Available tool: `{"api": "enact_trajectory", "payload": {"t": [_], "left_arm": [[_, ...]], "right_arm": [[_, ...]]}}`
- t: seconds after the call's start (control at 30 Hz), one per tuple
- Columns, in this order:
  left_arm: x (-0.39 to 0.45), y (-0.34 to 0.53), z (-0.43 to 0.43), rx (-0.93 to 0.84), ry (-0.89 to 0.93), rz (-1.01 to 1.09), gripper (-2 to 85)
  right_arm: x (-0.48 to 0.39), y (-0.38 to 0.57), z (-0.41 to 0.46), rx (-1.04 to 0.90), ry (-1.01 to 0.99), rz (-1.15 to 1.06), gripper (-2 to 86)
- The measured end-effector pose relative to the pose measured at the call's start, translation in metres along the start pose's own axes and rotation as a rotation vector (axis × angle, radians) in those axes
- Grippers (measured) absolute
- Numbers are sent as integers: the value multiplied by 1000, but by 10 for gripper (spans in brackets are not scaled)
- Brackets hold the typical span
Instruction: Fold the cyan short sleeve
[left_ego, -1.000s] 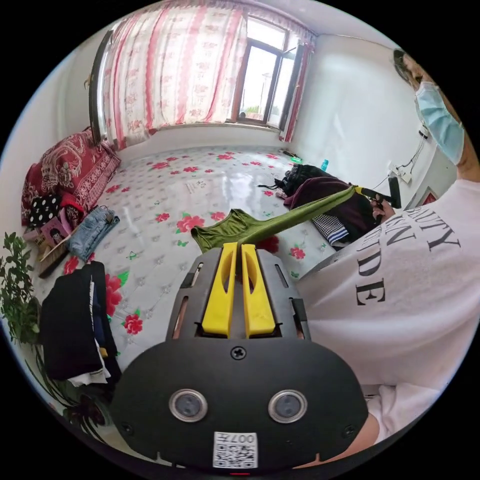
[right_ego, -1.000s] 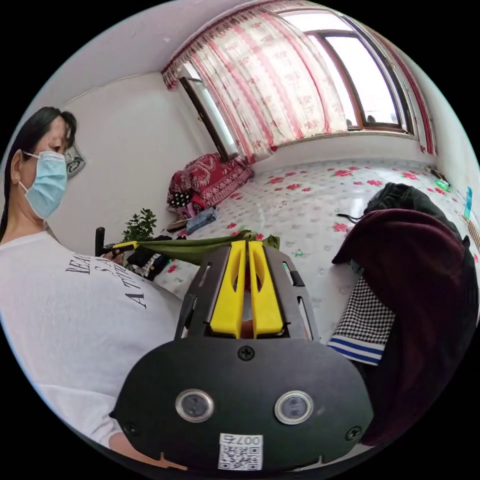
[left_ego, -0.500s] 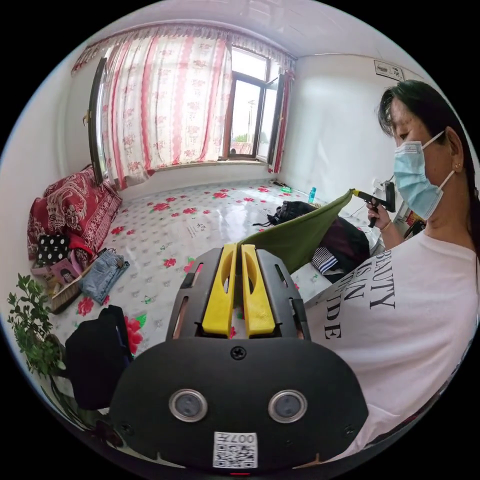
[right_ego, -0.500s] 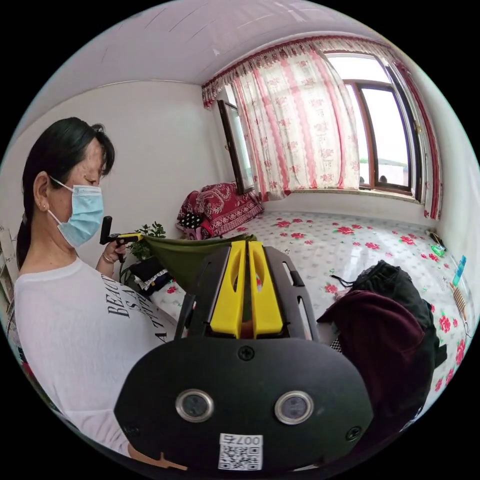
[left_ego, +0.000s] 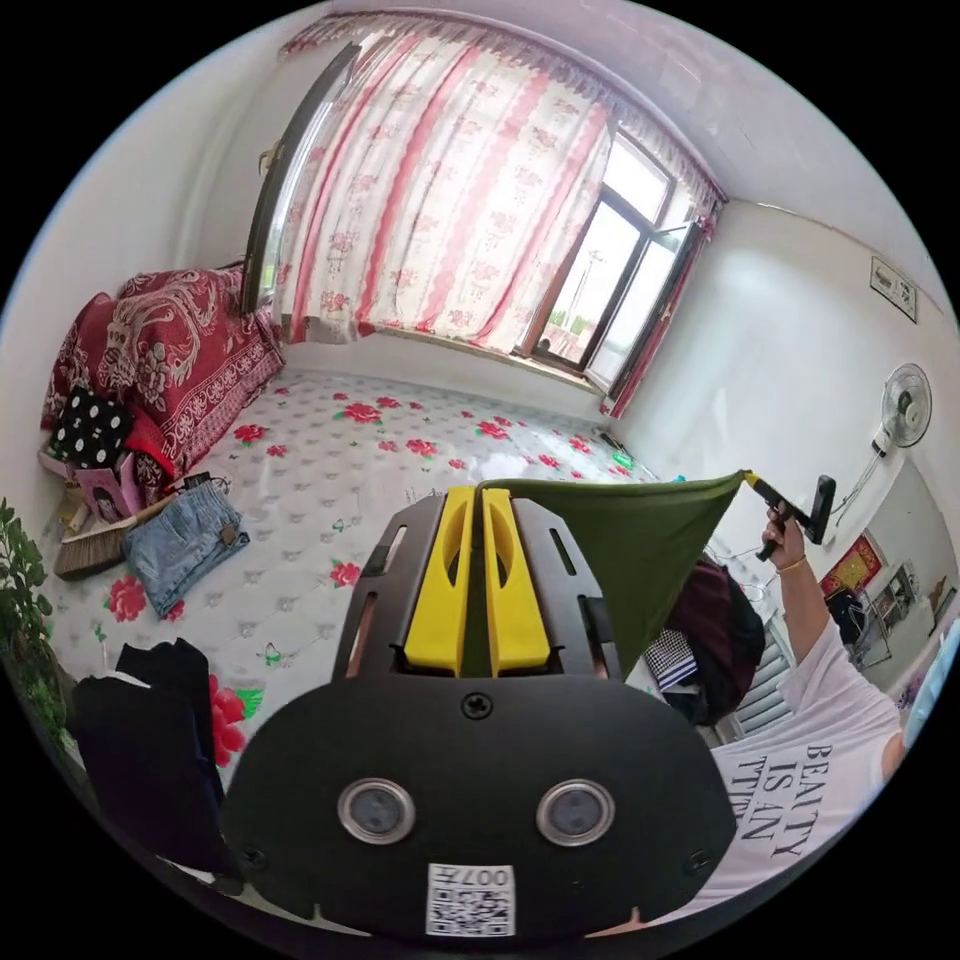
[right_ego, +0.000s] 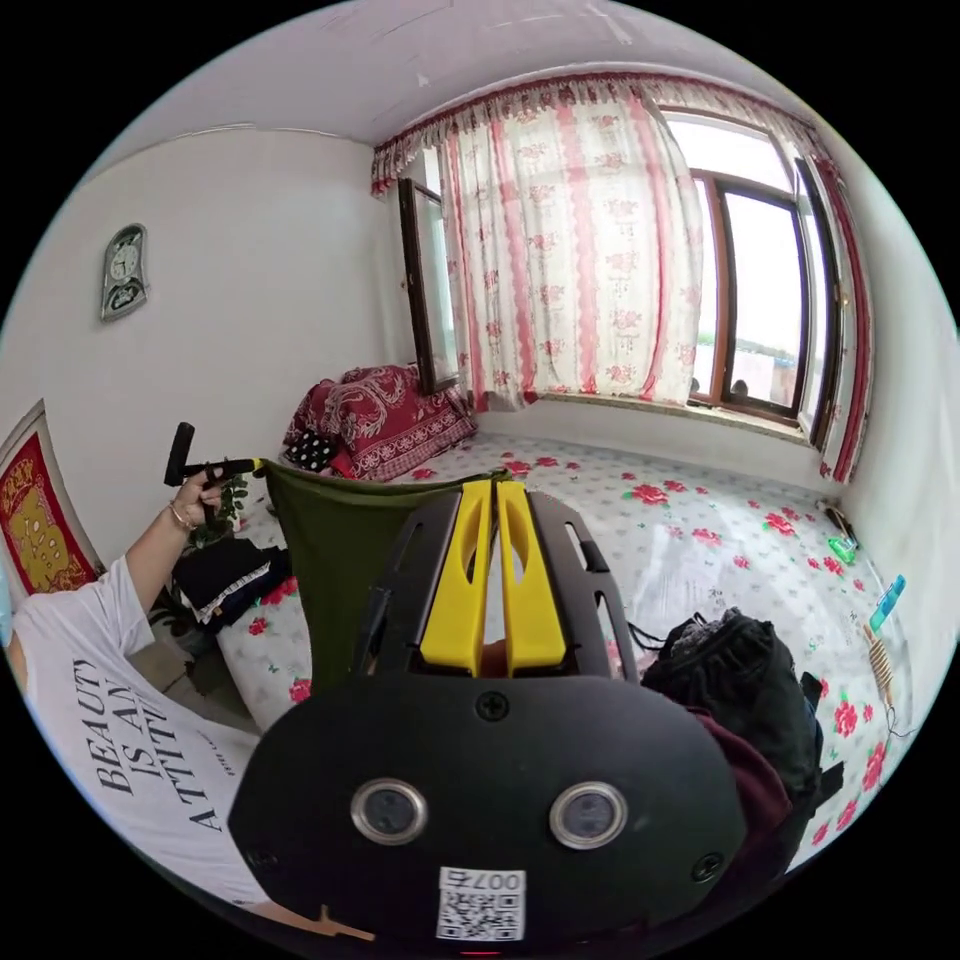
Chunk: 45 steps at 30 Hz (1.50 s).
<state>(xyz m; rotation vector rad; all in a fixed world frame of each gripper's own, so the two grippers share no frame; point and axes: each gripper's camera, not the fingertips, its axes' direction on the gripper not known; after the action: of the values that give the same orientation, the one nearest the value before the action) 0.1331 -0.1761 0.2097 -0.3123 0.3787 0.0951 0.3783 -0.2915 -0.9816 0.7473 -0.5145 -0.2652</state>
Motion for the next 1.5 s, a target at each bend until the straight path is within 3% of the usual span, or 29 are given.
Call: {"api": "enact_trajectory", "payload": {"t": [0.2,0.33,0.57,0.73,0.9,1.27,1.5], "left_arm": [[13,14,-47,118,62,122,-9],[16,57,-41,71,41,204,-9],[-7,188,39,-156,0,215,-8],[-40,320,122,-446,0,2,-9],[-55,386,152,-569,44,-112,-9],[-79,393,166,-605,126,-109,-9],[-132,333,244,-611,72,-139,-5]], "right_arm": [[11,15,-58,142,-50,-68,-3],[24,63,-58,110,-107,-89,-3],[66,228,11,-209,-136,-2,-3],[108,366,74,-457,-185,226,-3],[150,458,101,-590,-216,412,-3],[240,508,96,-602,-282,545,-3],[314,488,158,-585,-271,584,-3]]}}
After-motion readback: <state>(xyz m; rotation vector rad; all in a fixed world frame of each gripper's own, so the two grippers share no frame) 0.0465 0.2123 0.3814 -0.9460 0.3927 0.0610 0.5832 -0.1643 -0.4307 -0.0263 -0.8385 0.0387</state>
